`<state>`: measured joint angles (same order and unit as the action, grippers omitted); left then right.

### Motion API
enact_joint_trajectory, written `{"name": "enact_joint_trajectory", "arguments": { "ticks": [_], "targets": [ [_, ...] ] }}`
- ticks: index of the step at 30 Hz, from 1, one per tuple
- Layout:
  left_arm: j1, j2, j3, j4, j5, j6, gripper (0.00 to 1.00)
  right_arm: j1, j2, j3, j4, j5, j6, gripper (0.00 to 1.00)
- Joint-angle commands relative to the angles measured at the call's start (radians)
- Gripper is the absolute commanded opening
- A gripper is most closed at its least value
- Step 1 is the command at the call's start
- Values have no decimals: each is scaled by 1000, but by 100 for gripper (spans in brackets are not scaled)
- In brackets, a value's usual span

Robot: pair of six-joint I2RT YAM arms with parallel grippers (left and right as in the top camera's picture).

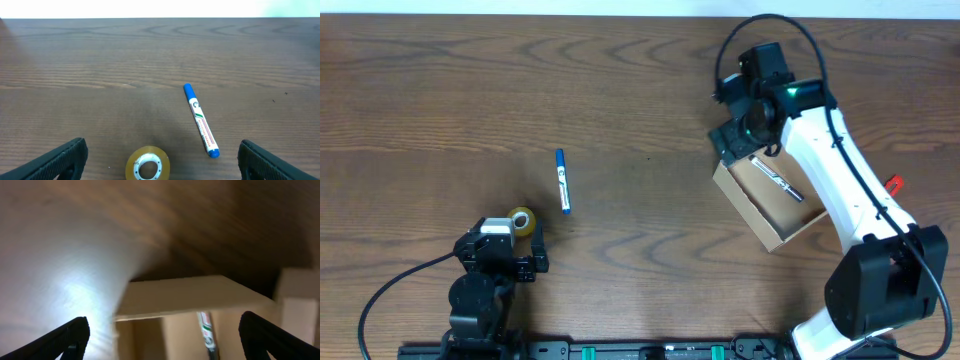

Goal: Pack container

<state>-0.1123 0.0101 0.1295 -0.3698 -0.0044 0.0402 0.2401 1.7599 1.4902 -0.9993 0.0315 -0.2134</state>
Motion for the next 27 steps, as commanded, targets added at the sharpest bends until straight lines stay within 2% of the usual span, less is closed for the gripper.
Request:
{"name": "enact_joint_trajectory", "arguments": {
  "ticks": [1, 4, 18, 27],
  "targets": [
    [1, -6, -18, -3, -6, -10, 95, -39, 1, -6, 13, 79, 225, 87],
    [1, -6, -18, -3, -7, -10, 95, -48, 1, -6, 17, 93, 297, 82],
    [1, -6, -18, -3, -7, -10, 95, -47, -87, -6, -79, 109, 520, 75],
    [1, -6, -18, -3, -7, -10, 95, -47, -167, -24, -182, 106, 655, 50]
  ]
}}
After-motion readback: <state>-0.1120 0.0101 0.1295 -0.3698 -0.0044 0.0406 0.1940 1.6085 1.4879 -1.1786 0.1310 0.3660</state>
